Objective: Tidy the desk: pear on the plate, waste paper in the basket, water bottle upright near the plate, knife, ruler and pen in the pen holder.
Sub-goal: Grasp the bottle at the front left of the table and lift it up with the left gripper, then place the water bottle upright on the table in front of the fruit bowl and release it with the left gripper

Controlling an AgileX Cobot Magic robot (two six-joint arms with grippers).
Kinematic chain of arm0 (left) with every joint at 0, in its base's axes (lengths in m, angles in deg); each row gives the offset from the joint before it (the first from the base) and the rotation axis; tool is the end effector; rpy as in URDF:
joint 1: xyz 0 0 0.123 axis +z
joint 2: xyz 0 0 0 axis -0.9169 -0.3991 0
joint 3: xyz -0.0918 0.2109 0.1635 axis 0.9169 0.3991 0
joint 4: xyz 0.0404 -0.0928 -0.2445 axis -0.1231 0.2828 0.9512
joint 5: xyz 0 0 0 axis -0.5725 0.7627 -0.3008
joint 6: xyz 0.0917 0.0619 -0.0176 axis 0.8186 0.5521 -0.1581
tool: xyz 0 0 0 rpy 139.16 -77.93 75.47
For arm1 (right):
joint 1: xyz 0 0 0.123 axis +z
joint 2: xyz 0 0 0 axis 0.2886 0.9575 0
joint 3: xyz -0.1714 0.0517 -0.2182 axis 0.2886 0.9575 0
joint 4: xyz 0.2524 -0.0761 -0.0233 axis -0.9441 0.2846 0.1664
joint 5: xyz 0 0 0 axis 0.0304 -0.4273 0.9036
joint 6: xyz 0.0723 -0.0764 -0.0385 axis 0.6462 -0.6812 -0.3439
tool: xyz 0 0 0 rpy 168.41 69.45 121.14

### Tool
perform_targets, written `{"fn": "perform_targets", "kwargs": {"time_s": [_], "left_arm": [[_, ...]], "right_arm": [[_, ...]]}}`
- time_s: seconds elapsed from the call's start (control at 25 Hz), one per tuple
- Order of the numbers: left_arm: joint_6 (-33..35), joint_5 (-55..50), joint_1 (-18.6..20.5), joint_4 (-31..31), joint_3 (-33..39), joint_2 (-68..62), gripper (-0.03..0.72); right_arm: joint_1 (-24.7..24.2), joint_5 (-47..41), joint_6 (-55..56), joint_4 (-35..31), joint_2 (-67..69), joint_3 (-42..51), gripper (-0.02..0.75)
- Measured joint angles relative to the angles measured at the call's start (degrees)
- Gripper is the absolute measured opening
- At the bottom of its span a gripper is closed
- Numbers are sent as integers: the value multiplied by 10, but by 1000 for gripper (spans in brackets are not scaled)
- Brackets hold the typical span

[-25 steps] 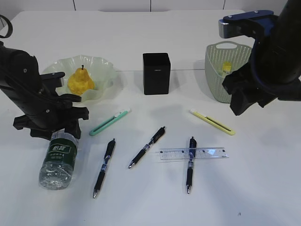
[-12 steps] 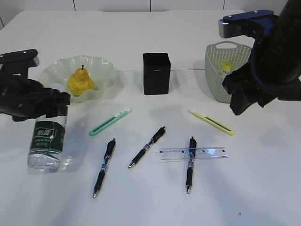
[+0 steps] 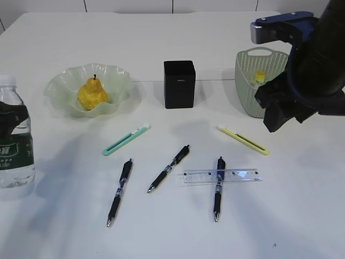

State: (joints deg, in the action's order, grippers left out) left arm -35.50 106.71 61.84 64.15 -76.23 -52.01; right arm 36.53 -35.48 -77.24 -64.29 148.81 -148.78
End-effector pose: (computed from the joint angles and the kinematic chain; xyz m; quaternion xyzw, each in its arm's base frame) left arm 0.2783 -0.0322 0.1741 -0.0434 0.8473 -0.1194 0.5158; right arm 0.3132 0.1084 0.2705 -0.1645 0.9783 0.0055 0.1261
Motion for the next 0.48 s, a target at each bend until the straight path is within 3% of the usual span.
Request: {"fn": "perform_targets", "kwargs": {"time_s": [0.48], "left_arm": [[20, 313, 6, -31, 19, -82, 386]], "right_arm": [[0, -1, 0, 0, 0, 0, 428]]}}
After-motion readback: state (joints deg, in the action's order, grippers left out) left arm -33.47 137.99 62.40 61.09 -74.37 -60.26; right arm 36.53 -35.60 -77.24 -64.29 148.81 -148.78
